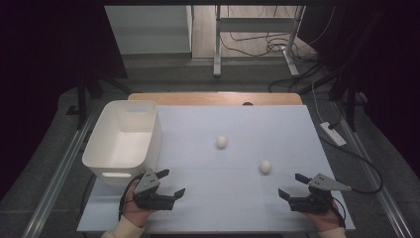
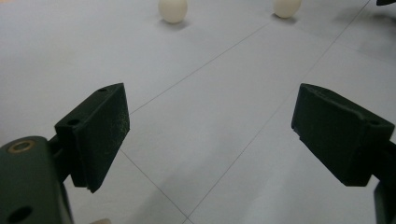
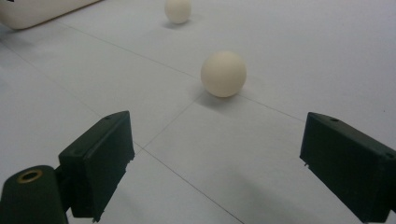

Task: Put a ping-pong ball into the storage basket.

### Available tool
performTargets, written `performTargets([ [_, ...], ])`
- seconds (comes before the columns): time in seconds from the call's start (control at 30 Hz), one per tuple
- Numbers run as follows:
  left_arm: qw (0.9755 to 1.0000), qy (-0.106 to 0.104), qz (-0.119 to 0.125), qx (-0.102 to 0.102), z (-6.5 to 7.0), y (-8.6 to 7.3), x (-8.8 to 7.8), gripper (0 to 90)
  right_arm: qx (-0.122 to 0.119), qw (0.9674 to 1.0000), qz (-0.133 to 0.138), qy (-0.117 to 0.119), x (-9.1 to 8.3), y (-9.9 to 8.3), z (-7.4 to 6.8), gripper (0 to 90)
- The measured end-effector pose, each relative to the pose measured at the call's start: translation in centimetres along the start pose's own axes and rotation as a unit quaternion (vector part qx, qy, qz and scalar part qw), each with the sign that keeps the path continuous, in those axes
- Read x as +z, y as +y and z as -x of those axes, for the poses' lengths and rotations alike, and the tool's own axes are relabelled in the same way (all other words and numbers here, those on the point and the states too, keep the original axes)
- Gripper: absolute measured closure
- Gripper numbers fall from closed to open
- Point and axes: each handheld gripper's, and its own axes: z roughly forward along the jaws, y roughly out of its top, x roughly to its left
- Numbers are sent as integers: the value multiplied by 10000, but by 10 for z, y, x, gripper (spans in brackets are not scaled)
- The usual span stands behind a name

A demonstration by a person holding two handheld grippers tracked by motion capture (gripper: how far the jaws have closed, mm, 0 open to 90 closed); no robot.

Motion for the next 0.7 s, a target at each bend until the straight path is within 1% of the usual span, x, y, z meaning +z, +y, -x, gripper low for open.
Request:
performTargets([
  [0.27, 10000, -12, 17, 31, 2, 3, 0, 123, -25, 10000, -37, -22, 0, 0, -1, 103],
  [0.43, 10000, -16, 16, 11, 3, 5, 1, 123, -16, 10000, -44, -20, 0, 0, 0, 104],
  [0.7, 10000, -34, -56, -3, 5, 9, 2, 121, -15, 10000, -30, -19, 0, -1, 0, 104],
])
